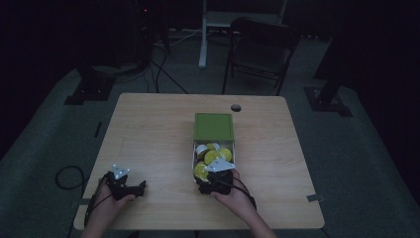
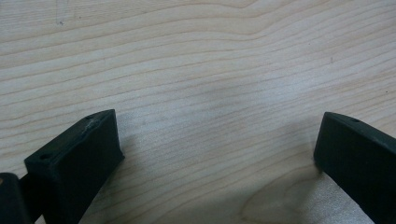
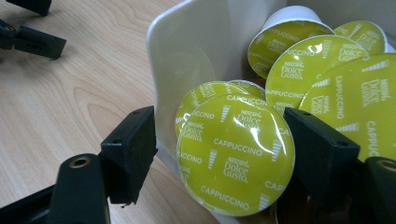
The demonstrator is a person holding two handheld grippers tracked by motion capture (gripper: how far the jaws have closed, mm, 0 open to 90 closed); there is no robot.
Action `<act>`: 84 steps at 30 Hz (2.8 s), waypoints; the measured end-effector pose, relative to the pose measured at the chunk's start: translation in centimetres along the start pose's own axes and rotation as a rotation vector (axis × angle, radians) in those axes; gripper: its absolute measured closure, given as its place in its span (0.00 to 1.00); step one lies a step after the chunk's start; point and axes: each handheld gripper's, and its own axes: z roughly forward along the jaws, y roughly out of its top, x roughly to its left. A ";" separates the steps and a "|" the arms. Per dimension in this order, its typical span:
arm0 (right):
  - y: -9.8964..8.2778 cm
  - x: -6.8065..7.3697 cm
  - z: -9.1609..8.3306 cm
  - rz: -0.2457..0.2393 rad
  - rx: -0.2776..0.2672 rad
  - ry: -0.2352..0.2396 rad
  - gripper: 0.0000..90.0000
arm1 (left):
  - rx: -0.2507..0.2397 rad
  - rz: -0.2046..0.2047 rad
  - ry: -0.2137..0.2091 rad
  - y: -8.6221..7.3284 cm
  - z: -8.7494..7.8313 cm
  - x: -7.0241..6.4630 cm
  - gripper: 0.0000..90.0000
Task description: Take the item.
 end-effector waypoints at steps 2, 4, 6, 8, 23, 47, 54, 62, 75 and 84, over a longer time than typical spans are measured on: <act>0.0 0.1 0.3 -0.009 0.004 -0.010 0.32 | 0.000 0.000 0.000 0.0 0.0 0.0 0.01; 0.1 0.2 0.5 -0.005 -0.002 -0.017 0.34 | 0.000 0.000 0.000 0.0 0.0 0.0 0.01; 0.1 0.1 0.7 -0.013 0.000 -0.028 0.38 | 0.000 0.000 0.000 0.0 0.0 0.0 0.01; 0.1 0.1 0.9 -0.017 0.002 -0.037 0.40 | 0.000 0.000 0.000 0.0 0.0 0.0 0.01; -0.1 -0.1 1.1 -0.015 0.002 -0.030 0.44 | 0.000 0.000 0.000 0.0 0.0 0.0 0.01; 1.9 -0.6 -1.6 -0.015 -0.055 0.013 0.45 | -0.001 -0.001 0.000 0.0 0.0 0.0 0.01; 2.2 -1.1 -2.2 -0.010 -0.072 0.011 0.45 | -0.001 -0.001 0.000 0.0 0.0 0.0 0.01; 2.5 -2.0 -3.2 0.002 -0.085 -0.010 0.45 | -0.001 -0.001 0.000 0.0 0.0 0.0 0.01; 2.8 -4.9 -5.6 0.034 -0.119 -0.074 0.45 | -0.001 0.002 0.000 0.0 0.0 0.0 0.01; 2.3 -7.1 -7.2 0.065 -0.139 -0.132 0.45 | -0.001 0.002 0.000 0.0 0.0 0.0 0.01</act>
